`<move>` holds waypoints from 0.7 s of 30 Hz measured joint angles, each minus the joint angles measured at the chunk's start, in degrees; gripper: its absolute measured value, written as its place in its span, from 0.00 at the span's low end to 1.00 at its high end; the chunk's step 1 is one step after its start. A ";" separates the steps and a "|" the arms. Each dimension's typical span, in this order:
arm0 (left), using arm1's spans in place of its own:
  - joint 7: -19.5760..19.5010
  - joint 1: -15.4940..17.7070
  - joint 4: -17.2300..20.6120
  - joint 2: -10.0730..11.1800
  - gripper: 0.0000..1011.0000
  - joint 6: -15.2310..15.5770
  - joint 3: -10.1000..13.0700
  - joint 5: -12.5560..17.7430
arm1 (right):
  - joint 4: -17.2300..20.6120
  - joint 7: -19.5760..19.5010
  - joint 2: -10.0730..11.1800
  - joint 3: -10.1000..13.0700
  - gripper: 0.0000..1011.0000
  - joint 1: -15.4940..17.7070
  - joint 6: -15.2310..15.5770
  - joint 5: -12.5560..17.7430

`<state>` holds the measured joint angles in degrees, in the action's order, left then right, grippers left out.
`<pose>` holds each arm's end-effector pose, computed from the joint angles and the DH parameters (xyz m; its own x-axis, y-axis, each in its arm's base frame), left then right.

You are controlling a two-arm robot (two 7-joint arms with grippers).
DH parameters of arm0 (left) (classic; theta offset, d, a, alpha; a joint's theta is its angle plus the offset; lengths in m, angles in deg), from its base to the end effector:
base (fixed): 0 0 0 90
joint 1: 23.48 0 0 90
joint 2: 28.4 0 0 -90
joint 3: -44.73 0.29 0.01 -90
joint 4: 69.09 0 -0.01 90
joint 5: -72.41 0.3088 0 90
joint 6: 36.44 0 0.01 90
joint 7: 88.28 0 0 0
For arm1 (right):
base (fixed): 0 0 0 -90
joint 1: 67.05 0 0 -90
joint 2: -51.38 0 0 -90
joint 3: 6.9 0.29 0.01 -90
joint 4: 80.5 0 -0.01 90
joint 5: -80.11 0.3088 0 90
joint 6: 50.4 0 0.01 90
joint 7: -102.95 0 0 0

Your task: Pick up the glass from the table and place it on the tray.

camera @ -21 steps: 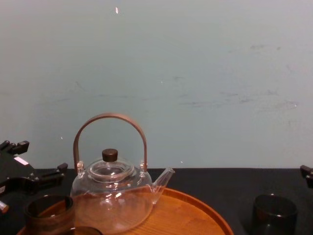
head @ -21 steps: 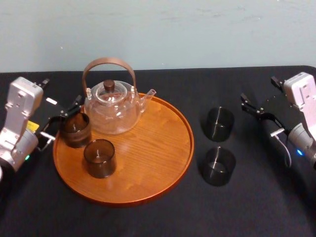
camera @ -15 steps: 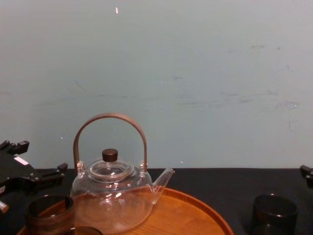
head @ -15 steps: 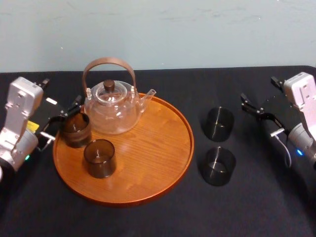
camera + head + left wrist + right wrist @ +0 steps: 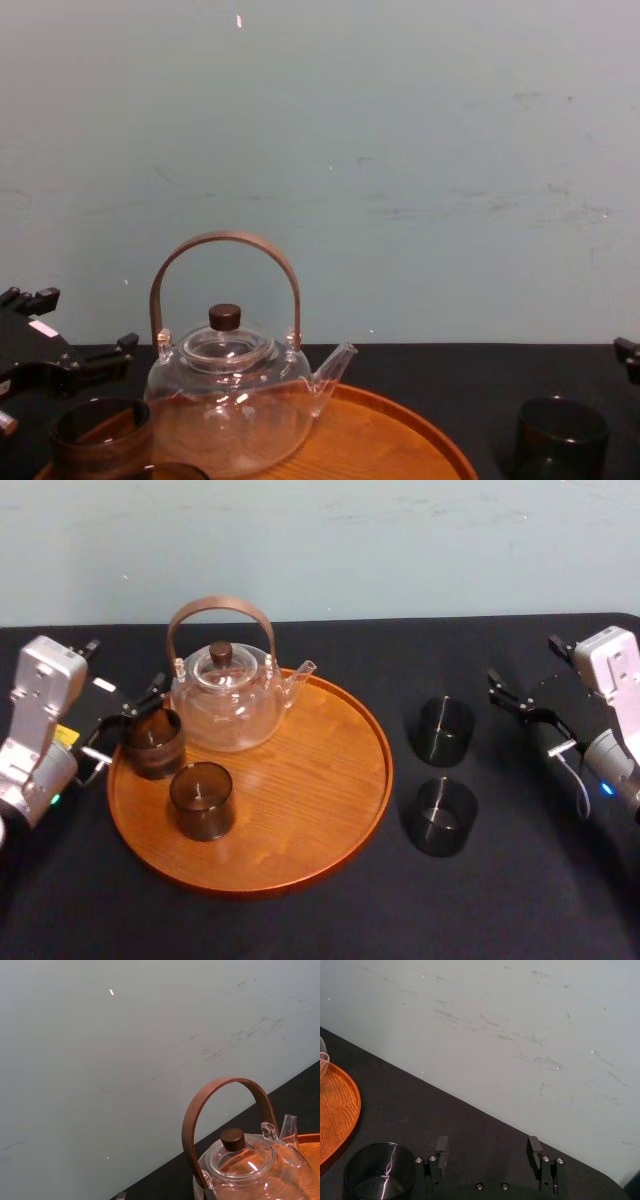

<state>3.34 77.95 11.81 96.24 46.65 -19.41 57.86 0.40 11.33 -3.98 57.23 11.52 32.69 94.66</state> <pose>0.3581 0.0827 -0.3023 0.2923 0.8803 0.3736 -0.9553 0.2873 0.0702 0.3581 -0.0826 -0.3023 0.2924 -0.8803 0.3736 0.9552 0.2875 -0.0703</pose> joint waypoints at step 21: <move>0.00 0.00 0.00 0.00 0.99 0.00 0.00 0.00 | 0.00 0.00 0.00 0.00 0.99 0.00 0.00 0.00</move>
<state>3.34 77.95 11.81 96.24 46.65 -19.41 57.86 0.40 11.33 -3.98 57.23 11.52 32.69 94.66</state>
